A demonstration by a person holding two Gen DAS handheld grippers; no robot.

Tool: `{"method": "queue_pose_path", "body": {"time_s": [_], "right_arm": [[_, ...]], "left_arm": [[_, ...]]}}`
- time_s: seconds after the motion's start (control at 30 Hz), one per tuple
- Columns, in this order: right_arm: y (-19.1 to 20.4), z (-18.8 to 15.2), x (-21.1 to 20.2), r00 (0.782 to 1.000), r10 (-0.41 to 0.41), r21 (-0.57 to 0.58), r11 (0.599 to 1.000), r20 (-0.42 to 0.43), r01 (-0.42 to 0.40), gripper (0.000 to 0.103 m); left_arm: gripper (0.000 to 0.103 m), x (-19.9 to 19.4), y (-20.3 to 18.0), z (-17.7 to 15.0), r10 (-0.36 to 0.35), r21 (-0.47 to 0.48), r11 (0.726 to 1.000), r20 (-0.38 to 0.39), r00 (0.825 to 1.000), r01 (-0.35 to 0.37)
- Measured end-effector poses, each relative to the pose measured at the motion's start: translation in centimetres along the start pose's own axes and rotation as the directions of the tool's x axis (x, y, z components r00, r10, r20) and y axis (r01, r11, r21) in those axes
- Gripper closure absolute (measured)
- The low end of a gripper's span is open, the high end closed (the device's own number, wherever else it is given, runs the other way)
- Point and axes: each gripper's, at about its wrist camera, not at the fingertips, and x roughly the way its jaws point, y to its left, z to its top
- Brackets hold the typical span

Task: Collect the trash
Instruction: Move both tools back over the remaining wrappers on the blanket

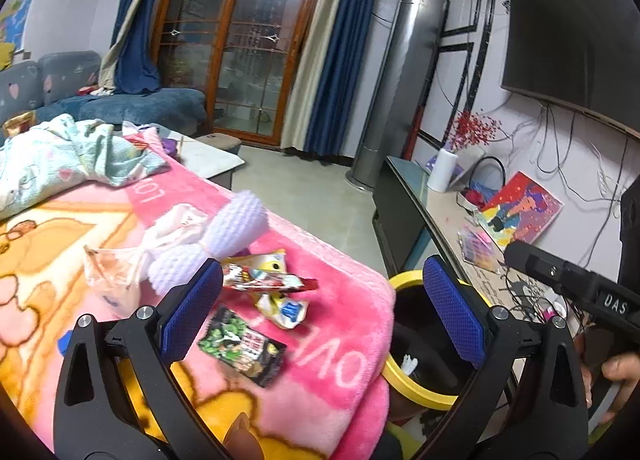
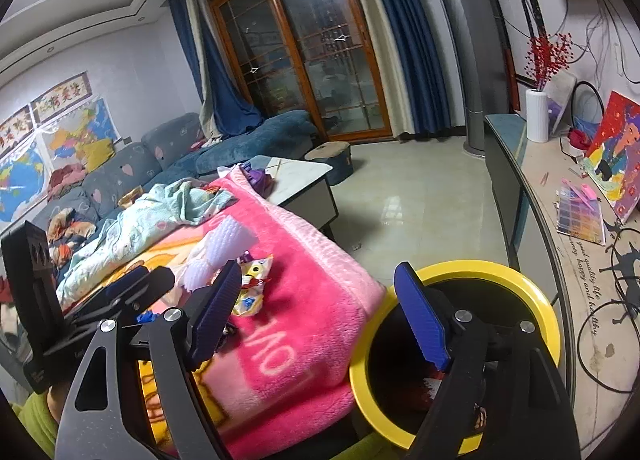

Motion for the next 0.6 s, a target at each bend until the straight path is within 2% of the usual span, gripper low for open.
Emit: {"method": "queue_pose_path", "body": {"time_s": [0.6], "right_arm": [[5.3, -1.3, 4.0, 0.993, 0.074, -0.074, 0.994, -0.088, -0.081, 0.026]], "left_arm": [[0.011, -1.5, 6.9, 0.5, 0.113, -0.121, 0.987, 0.035, 0.993, -0.108]]}}
